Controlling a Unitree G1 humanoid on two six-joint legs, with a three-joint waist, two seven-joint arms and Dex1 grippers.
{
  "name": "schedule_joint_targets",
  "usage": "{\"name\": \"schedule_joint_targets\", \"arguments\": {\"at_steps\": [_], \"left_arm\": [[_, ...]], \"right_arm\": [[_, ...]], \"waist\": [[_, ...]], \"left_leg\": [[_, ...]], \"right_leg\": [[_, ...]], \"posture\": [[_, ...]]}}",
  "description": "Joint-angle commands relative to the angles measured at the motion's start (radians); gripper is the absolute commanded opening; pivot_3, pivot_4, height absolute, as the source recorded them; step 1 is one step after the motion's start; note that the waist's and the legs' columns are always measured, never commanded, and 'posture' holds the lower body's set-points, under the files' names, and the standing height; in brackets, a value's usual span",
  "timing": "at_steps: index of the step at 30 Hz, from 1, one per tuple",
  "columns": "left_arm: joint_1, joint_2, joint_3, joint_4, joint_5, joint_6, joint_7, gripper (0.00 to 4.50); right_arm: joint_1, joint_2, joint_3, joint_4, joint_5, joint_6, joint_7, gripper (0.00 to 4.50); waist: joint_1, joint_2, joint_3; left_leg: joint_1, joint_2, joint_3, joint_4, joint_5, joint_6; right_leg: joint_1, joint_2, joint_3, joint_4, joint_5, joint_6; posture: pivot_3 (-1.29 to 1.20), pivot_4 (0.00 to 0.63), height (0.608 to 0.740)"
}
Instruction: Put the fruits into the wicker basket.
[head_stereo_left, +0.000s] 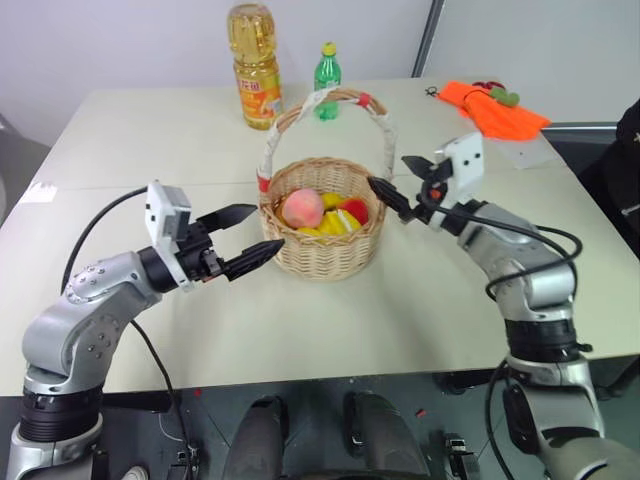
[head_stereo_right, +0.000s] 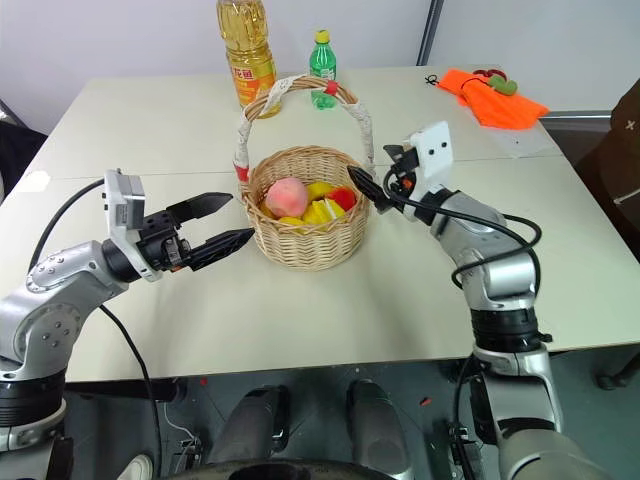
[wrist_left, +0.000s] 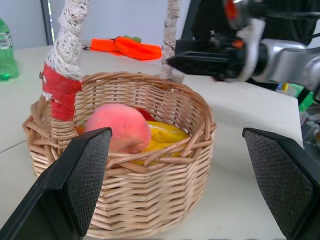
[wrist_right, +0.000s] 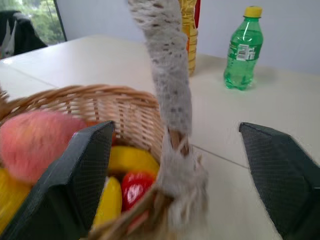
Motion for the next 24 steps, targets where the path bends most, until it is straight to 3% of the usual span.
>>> {"name": "schedule_joint_targets", "arguments": {"at_steps": [1,2,5,6,13,17,21,24], "left_arm": [[0.004,0.004,0.022,-0.030,-0.004,-0.024,0.005,4.50],[0.009,0.003,0.024,-0.036,-0.005,-0.024,0.008,4.50],[0.020,0.003,0.025,-0.045,-0.006,-0.025,0.014,4.50],[0.021,0.002,0.026,-0.046,-0.006,-0.025,0.015,4.50],[-0.002,-0.010,0.001,-0.034,-0.003,-0.033,0.018,4.50],[-0.024,-0.021,-0.022,-0.018,0.004,-0.037,0.011,4.50],[-0.043,-0.030,-0.040,-0.006,0.013,-0.043,0.011,4.50],[-0.049,-0.036,-0.044,-0.005,0.018,-0.044,0.013,4.50]], "right_arm": [[-0.022,0.021,-0.044,-0.011,0.025,-0.016,-0.004,2.28],[-0.021,0.023,-0.052,-0.018,0.034,-0.012,-0.004,1.94],[-0.015,0.023,-0.079,-0.037,0.049,-0.007,-0.006,0.30],[-0.011,0.021,-0.106,-0.053,0.060,-0.009,-0.016,0.02],[0.034,-0.081,-0.279,-0.058,0.037,-0.050,-0.089,0.02],[0.042,-0.188,-0.348,0.085,-0.064,-0.098,-0.177,0.02],[0.023,-0.225,-0.383,0.219,-0.102,-0.169,-0.212,0.02],[0.019,-0.246,-0.406,0.267,-0.107,-0.198,-0.211,1.41]], "waist": [[0.004,0.000,0.000],[0.003,0.000,0.000],[0.003,0.000,0.000],[0.002,0.000,0.000],[0.005,0.000,0.000],[0.004,0.000,0.000],[-0.006,0.000,0.000],[-0.009,0.001,0.000]], "left_leg": [[0.000,0.000,0.000,0.000,0.000,0.000],[-0.001,0.000,0.000,0.000,0.000,0.000],[-0.001,0.000,0.000,0.000,0.000,0.000],[-0.001,0.000,0.000,0.000,0.000,0.000],[-0.001,-0.001,0.000,0.000,0.000,0.000],[-0.001,-0.002,0.001,0.000,0.000,0.000],[0.000,-0.001,0.002,0.000,0.000,0.000],[0.001,0.000,0.002,-0.001,-0.001,0.001]], "right_leg": [[0.000,0.000,0.000,0.000,0.000,0.000],[0.000,0.000,0.000,0.000,0.000,0.000],[0.000,-0.001,0.000,0.000,0.000,0.000],[0.000,-0.001,0.000,0.000,0.000,0.000],[0.000,-0.002,0.000,-0.001,-0.001,-0.002],[0.000,-0.002,0.000,-0.001,-0.001,-0.002],[0.000,-0.001,0.001,-0.001,-0.001,-0.002],[0.000,0.001,0.002,0.000,-0.001,-0.002]], "posture": [[0.00,0.150,0.740],[0.00,0.150,0.740],[0.00,0.150,0.740],[0.00,0.150,0.740],[0.00,0.150,0.740],[0.00,0.150,0.740],[0.00,0.150,0.740],[0.00,0.150,0.740]]}}
